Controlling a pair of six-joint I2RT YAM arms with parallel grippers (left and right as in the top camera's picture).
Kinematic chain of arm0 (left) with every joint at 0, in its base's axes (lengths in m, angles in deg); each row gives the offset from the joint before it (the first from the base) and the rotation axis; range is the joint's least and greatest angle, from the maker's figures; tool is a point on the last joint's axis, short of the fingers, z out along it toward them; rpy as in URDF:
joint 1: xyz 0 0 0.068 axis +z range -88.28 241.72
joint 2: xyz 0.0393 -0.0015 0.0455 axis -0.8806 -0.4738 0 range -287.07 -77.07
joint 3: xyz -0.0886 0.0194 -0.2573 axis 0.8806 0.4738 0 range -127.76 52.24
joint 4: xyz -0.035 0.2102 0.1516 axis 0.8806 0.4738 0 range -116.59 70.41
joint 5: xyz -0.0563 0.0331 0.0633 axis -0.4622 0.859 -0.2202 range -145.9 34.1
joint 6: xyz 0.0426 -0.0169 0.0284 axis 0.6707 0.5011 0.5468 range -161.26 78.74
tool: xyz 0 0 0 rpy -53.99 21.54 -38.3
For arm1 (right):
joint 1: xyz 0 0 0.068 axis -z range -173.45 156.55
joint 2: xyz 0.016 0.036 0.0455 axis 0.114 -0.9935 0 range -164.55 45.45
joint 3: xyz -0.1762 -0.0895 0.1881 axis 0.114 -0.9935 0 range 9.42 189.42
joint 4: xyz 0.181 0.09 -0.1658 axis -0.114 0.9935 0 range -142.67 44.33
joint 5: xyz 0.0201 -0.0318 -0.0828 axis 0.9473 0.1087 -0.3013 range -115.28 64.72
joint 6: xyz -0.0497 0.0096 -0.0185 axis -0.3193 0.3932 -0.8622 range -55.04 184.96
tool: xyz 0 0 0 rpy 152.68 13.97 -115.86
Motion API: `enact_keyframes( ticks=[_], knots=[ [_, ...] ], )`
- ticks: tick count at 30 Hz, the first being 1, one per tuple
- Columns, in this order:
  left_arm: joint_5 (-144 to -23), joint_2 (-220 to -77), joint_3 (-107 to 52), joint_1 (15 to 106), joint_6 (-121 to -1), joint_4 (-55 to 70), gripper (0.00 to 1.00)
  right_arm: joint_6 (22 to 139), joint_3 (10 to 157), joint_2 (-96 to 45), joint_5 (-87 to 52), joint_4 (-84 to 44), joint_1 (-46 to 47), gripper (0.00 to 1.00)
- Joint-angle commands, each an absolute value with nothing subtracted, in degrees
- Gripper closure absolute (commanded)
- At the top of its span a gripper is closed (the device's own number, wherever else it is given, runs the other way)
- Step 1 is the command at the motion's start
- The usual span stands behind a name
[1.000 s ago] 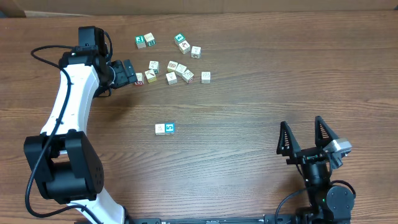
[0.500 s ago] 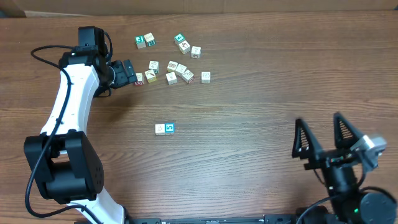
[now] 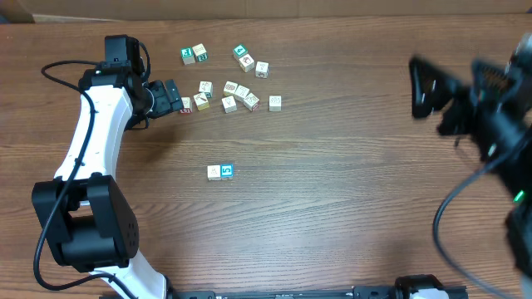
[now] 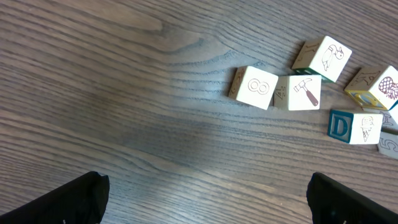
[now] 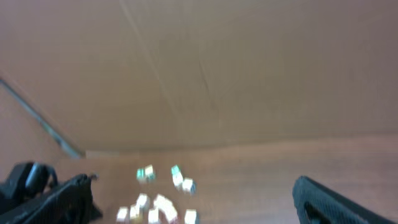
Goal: Form a horizontal line
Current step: 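Swing the right gripper up over the block cluster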
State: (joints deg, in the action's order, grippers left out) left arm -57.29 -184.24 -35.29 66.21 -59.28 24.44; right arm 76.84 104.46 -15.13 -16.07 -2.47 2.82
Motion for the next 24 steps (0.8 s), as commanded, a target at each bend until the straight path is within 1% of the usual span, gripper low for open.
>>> enact_keyframes(
  ticks=[1, 4, 6, 9, 16, 22, 24],
  knots=[
    [-57.0, -184.6, -35.8, 65.8, -59.3, 24.4, 0.00, 73.8, 121.9, -25.7, -14.3, 5.0, 3.1, 0.00],
    [-57.0, -184.6, -35.8, 65.8, -59.3, 24.4, 0.00, 73.4, 138.5, -36.7, -13.4, 13.3, 3.1, 0.00],
    [-57.0, -184.6, -35.8, 65.8, -59.3, 24.4, 0.00, 73.4, 147.5, -43.3, -11.5, 16.6, 3.1, 0.00],
    [-57.0, -184.6, -35.8, 65.8, -59.3, 24.4, 0.00, 73.4, 155.5, -50.9, -8.6, 18.4, 2.8, 0.00],
    [-57.0, -184.6, -35.8, 65.8, -59.3, 24.4, 0.00, 73.4, 156.8, -62.2, -8.2, 18.2, -0.4, 0.00],
    [-56.9, -184.6, -35.8, 65.8, -59.3, 24.4, 0.00, 73.4, 156.8, -70.6, -9.4, 16.4, -5.6, 0.00],
    [-56.9, -184.6, -35.8, 65.8, -59.3, 24.4, 0.00, 73.4, 156.8, -73.0, -11.9, 16.5, -7.6, 0.00]
  ],
)
